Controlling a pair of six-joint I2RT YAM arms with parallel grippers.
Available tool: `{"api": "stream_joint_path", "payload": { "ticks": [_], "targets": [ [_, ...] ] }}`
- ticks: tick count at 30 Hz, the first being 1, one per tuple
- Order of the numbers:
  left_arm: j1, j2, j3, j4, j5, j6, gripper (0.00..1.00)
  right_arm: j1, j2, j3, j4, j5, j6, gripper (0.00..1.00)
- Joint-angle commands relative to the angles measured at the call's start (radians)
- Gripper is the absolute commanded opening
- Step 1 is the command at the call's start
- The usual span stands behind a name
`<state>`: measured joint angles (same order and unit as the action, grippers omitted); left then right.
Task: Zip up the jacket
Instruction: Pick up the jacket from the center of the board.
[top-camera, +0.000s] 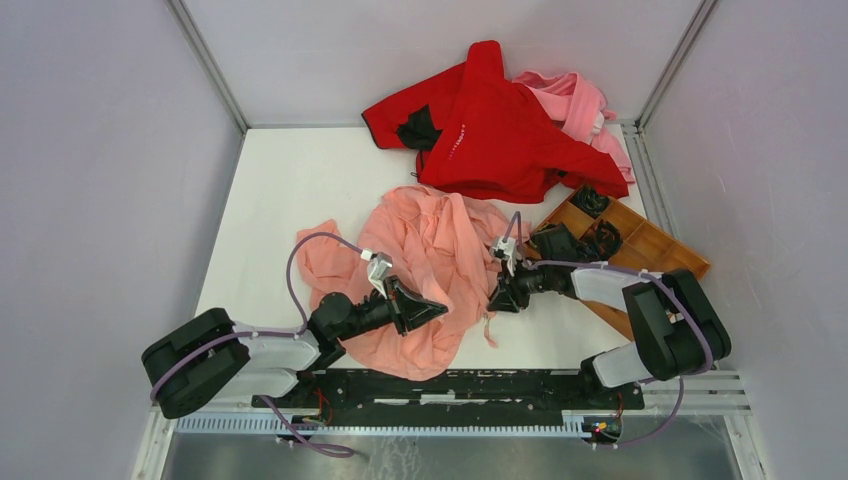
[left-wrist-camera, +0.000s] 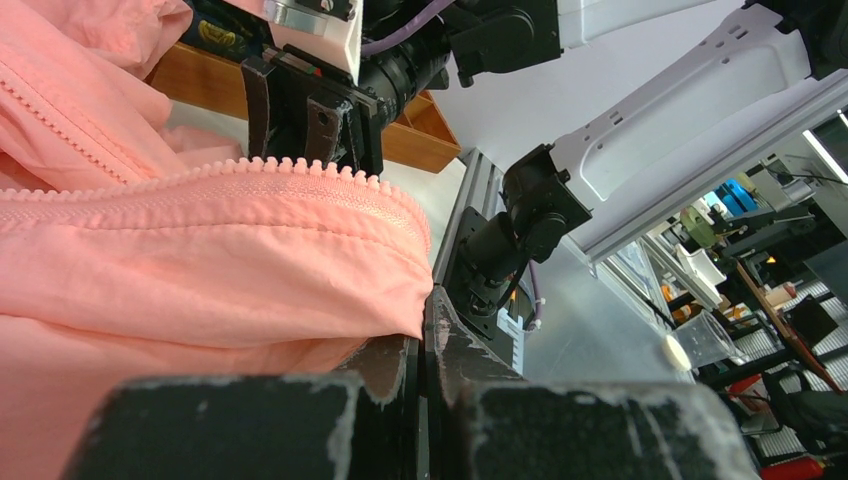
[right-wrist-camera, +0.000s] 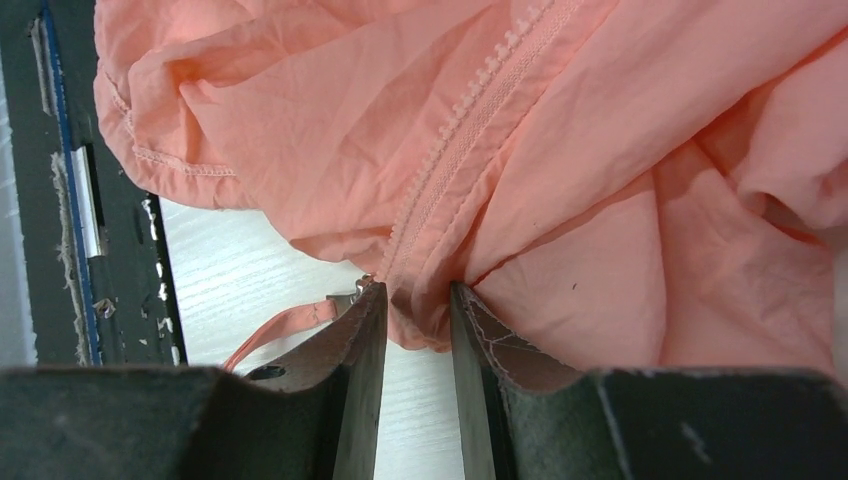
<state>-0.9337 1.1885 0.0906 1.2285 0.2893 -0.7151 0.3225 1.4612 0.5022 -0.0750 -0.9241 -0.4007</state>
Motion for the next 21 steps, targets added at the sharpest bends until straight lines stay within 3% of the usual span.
{"api": "stream_joint_path", "payload": {
  "ticks": [1, 8, 21],
  "targets": [
    [-0.007, -0.016, -0.006, 0.027, -0.021, 0.019, 0.02, 0.023, -0.057, 0.005, 0.046, 0.083, 0.010, 0.35],
    [-0.008, -0.018, -0.006, 0.020, -0.030, 0.014, 0.02, 0.072, -0.084, -0.002, 0.045, 0.154, -0.016, 0.33],
    [-0.014, -0.041, -0.003, -0.010, -0.039, 0.013, 0.02, 0.072, -0.135, 0.047, -0.030, 0.080, -0.043, 0.02]
  ]
}}
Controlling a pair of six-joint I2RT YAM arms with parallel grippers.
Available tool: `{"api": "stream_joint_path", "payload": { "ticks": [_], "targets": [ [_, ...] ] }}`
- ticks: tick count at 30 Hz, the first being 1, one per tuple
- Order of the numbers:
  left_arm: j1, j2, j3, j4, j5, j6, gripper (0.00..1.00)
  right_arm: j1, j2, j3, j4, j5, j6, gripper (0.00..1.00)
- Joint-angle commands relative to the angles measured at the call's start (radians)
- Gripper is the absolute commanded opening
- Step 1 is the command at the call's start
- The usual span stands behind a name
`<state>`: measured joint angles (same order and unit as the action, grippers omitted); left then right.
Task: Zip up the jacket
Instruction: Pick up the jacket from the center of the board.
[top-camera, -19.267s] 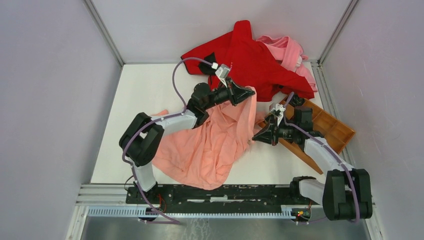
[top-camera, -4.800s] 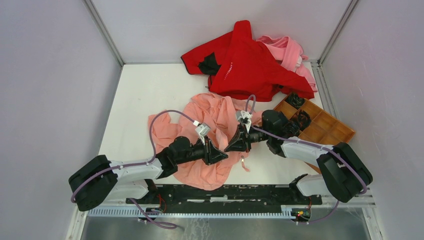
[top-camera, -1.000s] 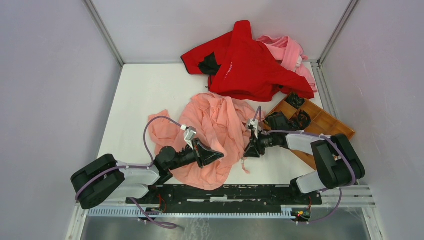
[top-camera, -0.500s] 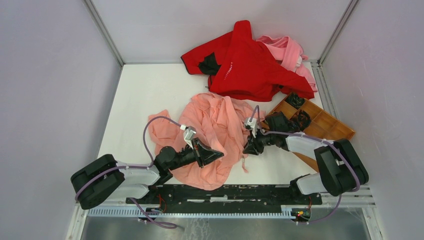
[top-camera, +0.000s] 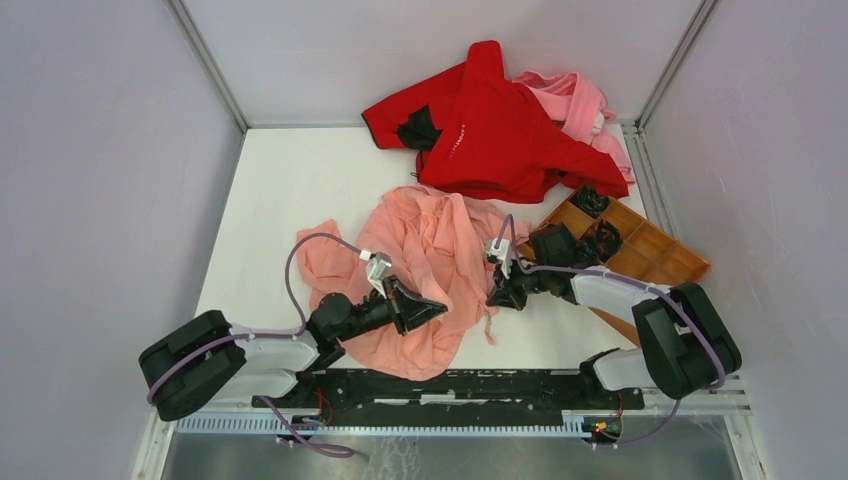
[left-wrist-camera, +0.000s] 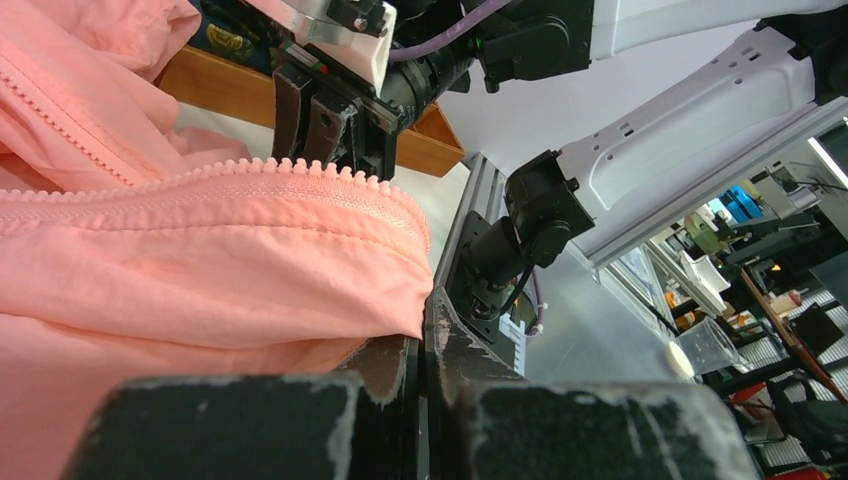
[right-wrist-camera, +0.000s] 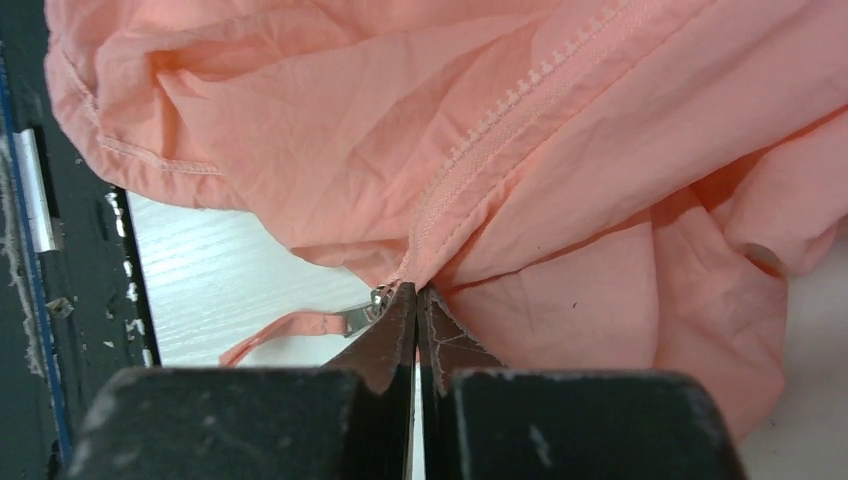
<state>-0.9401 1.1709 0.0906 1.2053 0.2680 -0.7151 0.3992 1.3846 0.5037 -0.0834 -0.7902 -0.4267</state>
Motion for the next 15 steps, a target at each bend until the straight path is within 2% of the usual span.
{"api": "stream_joint_path", "payload": {
  "ticks": [1, 15],
  "targets": [
    [-0.007, -0.026, -0.004, 0.008, -0.020, 0.013, 0.02, -0.011, -0.073, 0.045, -0.020, -0.074, -0.018, 0.01],
    [-0.019, 0.027, 0.048, 0.009, -0.021, 0.037, 0.02, -0.106, -0.124, 0.050, -0.003, -0.354, 0.040, 0.00]
  ]
}}
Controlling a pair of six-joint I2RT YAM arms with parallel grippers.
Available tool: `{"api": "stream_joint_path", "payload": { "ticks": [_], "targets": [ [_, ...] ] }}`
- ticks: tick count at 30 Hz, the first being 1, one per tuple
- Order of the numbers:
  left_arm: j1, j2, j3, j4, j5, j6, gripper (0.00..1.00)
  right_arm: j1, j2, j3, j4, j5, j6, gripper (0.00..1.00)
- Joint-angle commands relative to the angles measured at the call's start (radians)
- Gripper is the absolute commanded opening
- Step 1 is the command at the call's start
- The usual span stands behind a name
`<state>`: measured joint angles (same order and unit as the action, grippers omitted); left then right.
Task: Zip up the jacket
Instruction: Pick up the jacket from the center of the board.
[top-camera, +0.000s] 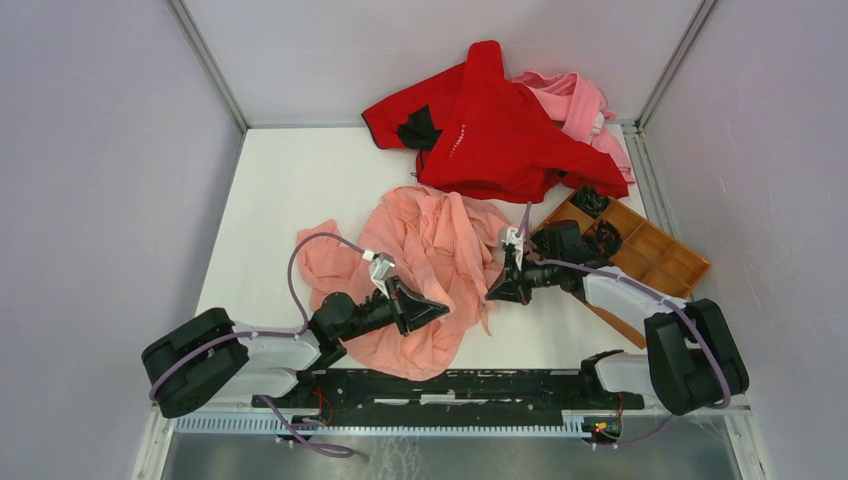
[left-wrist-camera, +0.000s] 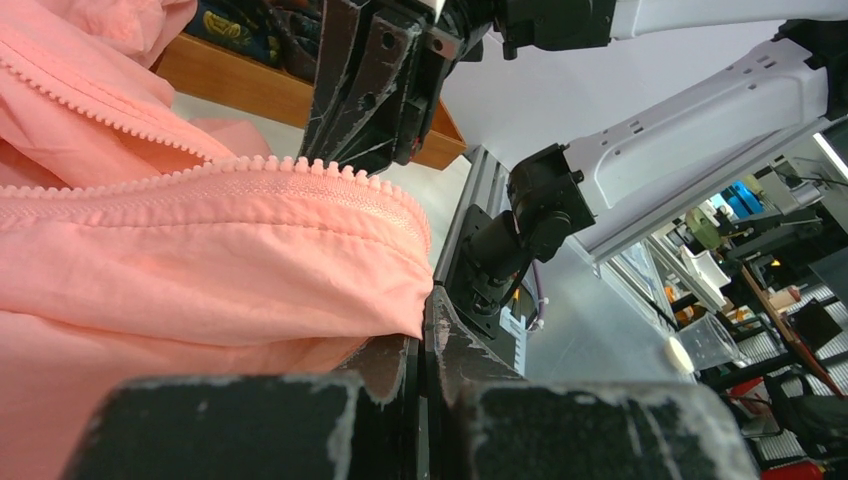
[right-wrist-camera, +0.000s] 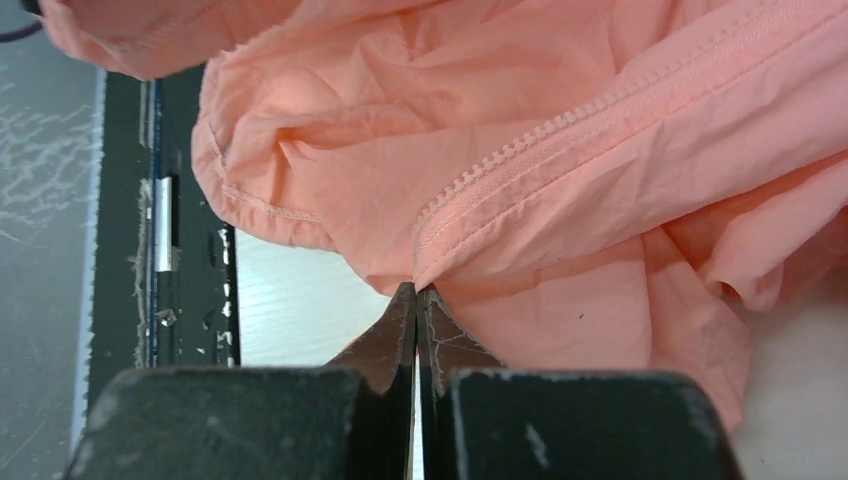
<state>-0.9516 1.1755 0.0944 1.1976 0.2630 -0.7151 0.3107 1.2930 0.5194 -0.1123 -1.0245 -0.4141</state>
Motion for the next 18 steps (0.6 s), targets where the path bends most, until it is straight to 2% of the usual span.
{"api": "stream_joint_path", "payload": {
  "ticks": [1, 6, 10, 18],
  "targets": [
    [-0.007, 0.028, 0.050, 0.016, -0.016, 0.045, 0.02, -0.023, -0.039, 0.034, 0.030, -0.133, 0.030, 0.00],
    [-0.008, 0.072, 0.081, 0.050, -0.012, 0.084, 0.02, -0.039, -0.055, 0.037, 0.035, -0.194, 0.026, 0.00],
    [-0.009, 0.112, 0.102, 0.098, -0.004, 0.117, 0.02, -0.047, -0.052, 0.064, -0.040, -0.247, -0.058, 0.00],
    [-0.014, 0.150, 0.159, 0.074, -0.004, 0.190, 0.02, -0.059, -0.070, 0.089, -0.105, -0.310, -0.146, 0.00]
  ]
}}
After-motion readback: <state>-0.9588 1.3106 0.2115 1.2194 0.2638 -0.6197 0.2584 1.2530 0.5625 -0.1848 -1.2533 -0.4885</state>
